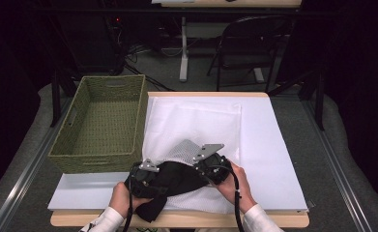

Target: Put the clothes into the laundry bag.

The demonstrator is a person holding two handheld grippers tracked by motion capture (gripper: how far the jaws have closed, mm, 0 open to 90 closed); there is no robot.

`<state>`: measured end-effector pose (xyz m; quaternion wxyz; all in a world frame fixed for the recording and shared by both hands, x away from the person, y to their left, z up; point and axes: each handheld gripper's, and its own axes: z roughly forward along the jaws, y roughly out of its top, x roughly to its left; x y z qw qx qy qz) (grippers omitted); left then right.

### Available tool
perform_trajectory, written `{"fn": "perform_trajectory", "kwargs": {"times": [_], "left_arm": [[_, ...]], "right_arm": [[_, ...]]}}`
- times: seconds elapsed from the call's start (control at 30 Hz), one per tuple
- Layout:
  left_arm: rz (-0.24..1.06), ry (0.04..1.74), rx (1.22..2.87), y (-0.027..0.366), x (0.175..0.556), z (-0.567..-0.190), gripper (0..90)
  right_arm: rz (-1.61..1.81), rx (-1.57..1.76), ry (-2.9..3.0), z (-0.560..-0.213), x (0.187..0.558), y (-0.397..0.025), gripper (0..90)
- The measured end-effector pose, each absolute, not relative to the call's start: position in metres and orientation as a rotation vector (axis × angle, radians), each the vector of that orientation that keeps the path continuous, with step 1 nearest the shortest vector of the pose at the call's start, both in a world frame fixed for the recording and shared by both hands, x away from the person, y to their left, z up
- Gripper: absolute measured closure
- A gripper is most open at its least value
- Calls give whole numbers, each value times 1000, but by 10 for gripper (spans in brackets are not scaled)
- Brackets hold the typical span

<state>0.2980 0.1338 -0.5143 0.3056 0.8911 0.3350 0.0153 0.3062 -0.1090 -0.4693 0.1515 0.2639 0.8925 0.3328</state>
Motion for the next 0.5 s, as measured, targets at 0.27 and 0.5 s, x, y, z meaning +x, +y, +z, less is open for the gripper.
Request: {"fn": "perform_trajectory", "kwargs": {"times": [0.27, 0.5], "left_arm": [[35, 895, 2340, 126, 307, -513, 598], [30, 900, 2323, 118, 316, -512, 596]], "right_arm": [[960, 763, 2565, -471, 307, -108, 894], [961, 760, 2566, -471, 308, -108, 894]]}}
